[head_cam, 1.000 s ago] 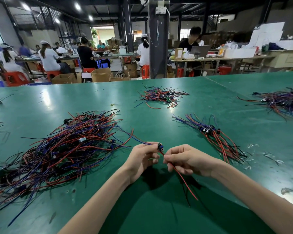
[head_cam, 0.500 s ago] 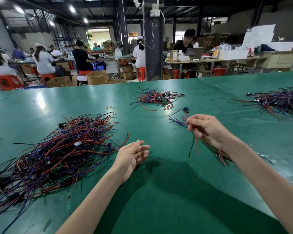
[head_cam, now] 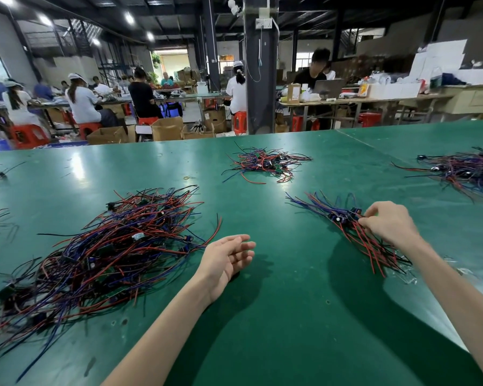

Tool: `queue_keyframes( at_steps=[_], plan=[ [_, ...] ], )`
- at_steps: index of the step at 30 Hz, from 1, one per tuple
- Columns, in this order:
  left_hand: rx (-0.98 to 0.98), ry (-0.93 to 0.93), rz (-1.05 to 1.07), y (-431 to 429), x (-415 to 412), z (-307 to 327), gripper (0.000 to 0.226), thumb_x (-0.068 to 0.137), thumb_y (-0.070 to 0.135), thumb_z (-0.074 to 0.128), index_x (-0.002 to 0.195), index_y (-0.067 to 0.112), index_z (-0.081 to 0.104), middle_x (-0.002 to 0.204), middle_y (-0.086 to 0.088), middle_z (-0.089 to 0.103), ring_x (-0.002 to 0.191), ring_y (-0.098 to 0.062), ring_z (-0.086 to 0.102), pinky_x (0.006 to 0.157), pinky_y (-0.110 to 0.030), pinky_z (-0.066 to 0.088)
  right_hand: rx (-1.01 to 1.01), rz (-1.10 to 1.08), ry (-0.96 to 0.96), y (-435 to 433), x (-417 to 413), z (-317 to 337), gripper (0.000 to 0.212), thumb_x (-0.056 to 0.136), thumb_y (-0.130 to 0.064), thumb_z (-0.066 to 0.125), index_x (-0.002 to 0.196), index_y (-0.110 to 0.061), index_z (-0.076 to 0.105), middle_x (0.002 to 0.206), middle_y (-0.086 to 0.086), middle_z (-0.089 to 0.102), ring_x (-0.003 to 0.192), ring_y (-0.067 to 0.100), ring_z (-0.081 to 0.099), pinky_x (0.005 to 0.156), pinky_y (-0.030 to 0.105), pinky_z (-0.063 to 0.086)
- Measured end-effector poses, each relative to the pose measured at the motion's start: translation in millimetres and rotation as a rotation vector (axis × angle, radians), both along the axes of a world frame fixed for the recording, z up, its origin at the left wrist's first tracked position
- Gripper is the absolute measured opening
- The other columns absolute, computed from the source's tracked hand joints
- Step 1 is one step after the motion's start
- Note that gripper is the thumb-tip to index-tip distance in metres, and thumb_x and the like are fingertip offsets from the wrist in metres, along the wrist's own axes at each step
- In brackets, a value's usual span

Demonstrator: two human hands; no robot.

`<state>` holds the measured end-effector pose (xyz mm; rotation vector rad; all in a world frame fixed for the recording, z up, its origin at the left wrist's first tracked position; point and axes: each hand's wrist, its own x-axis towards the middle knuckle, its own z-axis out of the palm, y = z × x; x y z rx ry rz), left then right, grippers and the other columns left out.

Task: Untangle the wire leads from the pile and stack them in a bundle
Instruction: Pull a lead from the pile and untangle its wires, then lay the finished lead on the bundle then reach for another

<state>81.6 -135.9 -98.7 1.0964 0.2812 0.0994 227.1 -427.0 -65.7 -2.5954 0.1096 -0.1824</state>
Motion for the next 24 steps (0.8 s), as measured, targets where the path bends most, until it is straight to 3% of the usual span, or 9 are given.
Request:
queue_keyframes(
  at_steps=[7, 10, 13, 16, 18, 21, 24],
  plan=[
    [0.265, -0.056, 0.008, -9, -4, -5, 0.016, 0.095, -0.001, 0.047, 0.092, 0.002, 0.063, 0.077, -0.011, 0.069, 0.057, -0.014, 0.062, 0.056, -0.022, 0.052, -0.304, -0.050, -0.182, 19, -22, 1, 0.025, 0.089, -0.026, 0.059, 0.100, -0.004, 0.056, 0.102, 0.021, 0.060, 0.094, 0.039, 0.059, 0.070, 0.037, 0.040],
    [0.670, -0.116, 0.016, -12, -6, -9, 0.016, 0.095, 0.002, 0.049, 0.090, 0.010, 0.063, 0.081, -0.006, 0.069, 0.059, -0.013, 0.060, 0.058, -0.022, 0.051, -0.309, 0.049, -0.358, 29, -31, -4, 0.015, 0.089, -0.017, 0.056, 0.096, -0.004, 0.054, 0.098, 0.018, 0.056, 0.083, 0.040, 0.059, 0.066, 0.038, 0.040],
    [1.209, -0.247, 0.051, -8, -10, -6, 0.011, 0.092, 0.011, 0.056, 0.097, 0.013, 0.065, 0.088, -0.001, 0.069, 0.075, -0.015, 0.062, 0.076, -0.028, 0.052, -0.269, 0.218, -0.453, 45, -41, -12, 0.006, 0.087, -0.012, 0.056, 0.092, -0.009, 0.055, 0.093, 0.013, 0.060, 0.076, 0.037, 0.059, 0.062, 0.035, 0.037],
    [1.426, -0.312, 0.217, 9, -12, 14, 0.015, 0.091, 0.014, 0.057, 0.102, 0.012, 0.067, 0.096, 0.000, 0.069, 0.087, -0.018, 0.062, 0.083, -0.032, 0.049, -0.239, 0.364, -0.435, 61, -48, -22, 0.005, 0.088, -0.013, 0.055, 0.093, -0.012, 0.056, 0.081, 0.015, 0.067, 0.077, 0.036, 0.063, 0.064, 0.038, 0.045],
    [1.489, -0.285, 0.353, 29, -14, 32, 0.017, 0.090, 0.012, 0.056, 0.103, 0.010, 0.067, 0.099, -0.005, 0.070, 0.092, -0.023, 0.061, 0.086, -0.036, 0.048, -0.234, 0.395, -0.413, 68, -52, -29, 0.013, 0.091, -0.019, 0.053, 0.101, -0.015, 0.060, 0.075, 0.017, 0.067, 0.077, 0.036, 0.064, 0.066, 0.040, 0.046],
    [1.588, -0.191, 0.539, 68, -22, 49, 0.022, 0.091, 0.008, 0.052, 0.108, 0.007, 0.066, 0.105, -0.010, 0.069, 0.098, -0.026, 0.059, 0.091, -0.039, 0.046, -0.183, 0.423, -0.349, 75, -56, -36, 0.030, 0.092, -0.016, 0.047, 0.116, -0.024, 0.064, 0.083, 0.018, 0.069, 0.084, 0.035, 0.063, 0.070, 0.038, 0.044],
    [1.717, 0.056, 0.639, 108, -32, 58, 0.030, 0.090, 0.007, 0.048, 0.118, 0.008, 0.061, 0.113, -0.013, 0.064, 0.108, -0.027, 0.052, 0.098, -0.042, 0.041, -0.170, 0.434, -0.270, 79, -57, -38, 0.037, 0.088, -0.011, 0.046, 0.111, -0.029, 0.070, 0.100, 0.010, 0.072, 0.098, 0.030, 0.059, 0.081, 0.034, 0.043]
  ],
)
